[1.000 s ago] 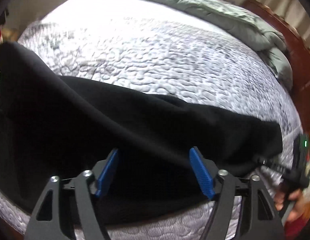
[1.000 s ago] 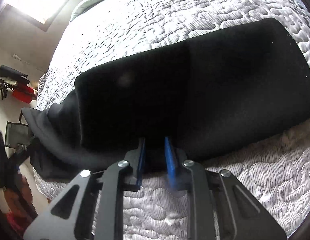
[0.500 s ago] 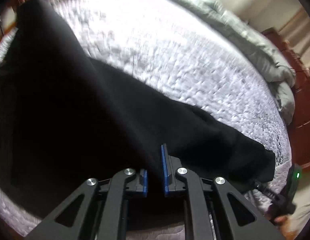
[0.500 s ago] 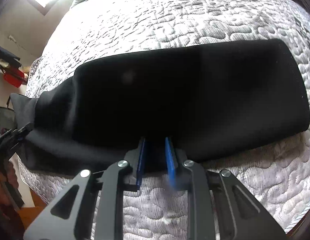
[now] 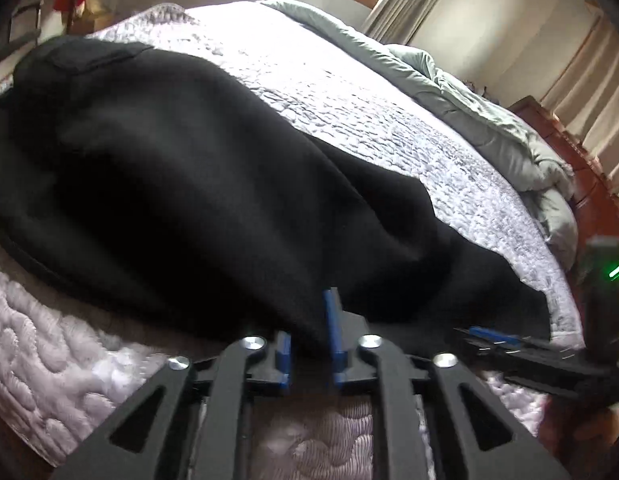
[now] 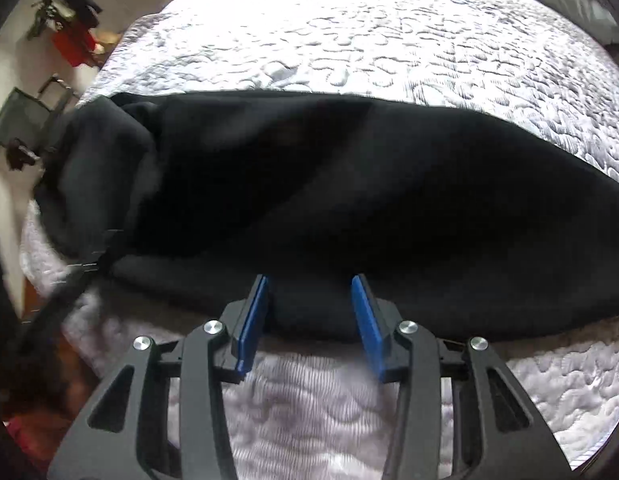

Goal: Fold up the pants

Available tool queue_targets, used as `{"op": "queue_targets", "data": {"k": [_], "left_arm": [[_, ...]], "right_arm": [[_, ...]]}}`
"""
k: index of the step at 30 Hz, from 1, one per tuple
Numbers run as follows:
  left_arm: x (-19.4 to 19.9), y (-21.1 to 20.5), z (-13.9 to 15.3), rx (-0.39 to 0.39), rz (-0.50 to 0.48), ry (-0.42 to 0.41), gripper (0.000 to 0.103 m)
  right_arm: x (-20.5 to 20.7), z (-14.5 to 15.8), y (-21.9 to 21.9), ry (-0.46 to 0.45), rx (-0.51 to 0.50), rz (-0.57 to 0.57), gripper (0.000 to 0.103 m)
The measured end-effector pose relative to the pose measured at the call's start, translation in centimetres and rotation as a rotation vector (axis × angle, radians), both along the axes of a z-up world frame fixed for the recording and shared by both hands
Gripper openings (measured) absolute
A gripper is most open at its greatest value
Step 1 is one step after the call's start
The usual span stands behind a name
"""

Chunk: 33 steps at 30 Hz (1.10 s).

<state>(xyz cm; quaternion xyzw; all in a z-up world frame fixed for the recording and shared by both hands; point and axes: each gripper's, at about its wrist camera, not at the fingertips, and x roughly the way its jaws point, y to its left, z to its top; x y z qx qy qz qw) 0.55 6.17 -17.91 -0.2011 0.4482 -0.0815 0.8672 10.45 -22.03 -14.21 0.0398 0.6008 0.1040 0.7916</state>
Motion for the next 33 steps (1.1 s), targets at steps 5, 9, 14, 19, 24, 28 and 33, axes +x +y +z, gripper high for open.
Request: {"op": "queue_targets", "data": {"k": [5,9,14,19,24,28,33], "left_arm": [[0.7,5.6,1.5,-0.031,0.063,0.08,0.062],[2.5,11.3,1.4,-0.044,0.107,0.171,0.067],[5.0,16.9,0.0,-0.223,0.144,0.249,0.068],[6.4,18.7,-0.6,-0.374,0.196,0.264,0.069],[6.5,19.6,-1.1,-0.467,0.248,0.248,0.067],[6.1,21.0,-1.5,-0.428,0.284,0.272,0.02],[4.6,20.4,1.1,-0.324,0.281,0.164,0.004]], "right_arm": [[0.3,-0.4,-0.7,0.0,0.02,-0.005,0.046],[0.6,-0.6,-0.6,-0.005,0.02,-0.008,0.046],[0.2,-0.6,-0.9,-0.016,-0.011,-0.005,0.048],[0.1,-0.6,-1.0,-0.013,-0.007,-0.006,0.048],[0.3,-0.6,-0.9,-0.006,-0.014,-0.002,0.048],[0.5,-0.7,-0.6,-0.006,-0.026,0.003,0.049],[0.4,-0.7,-0.7,-0.004,-0.023,0.004,0.049]]}}
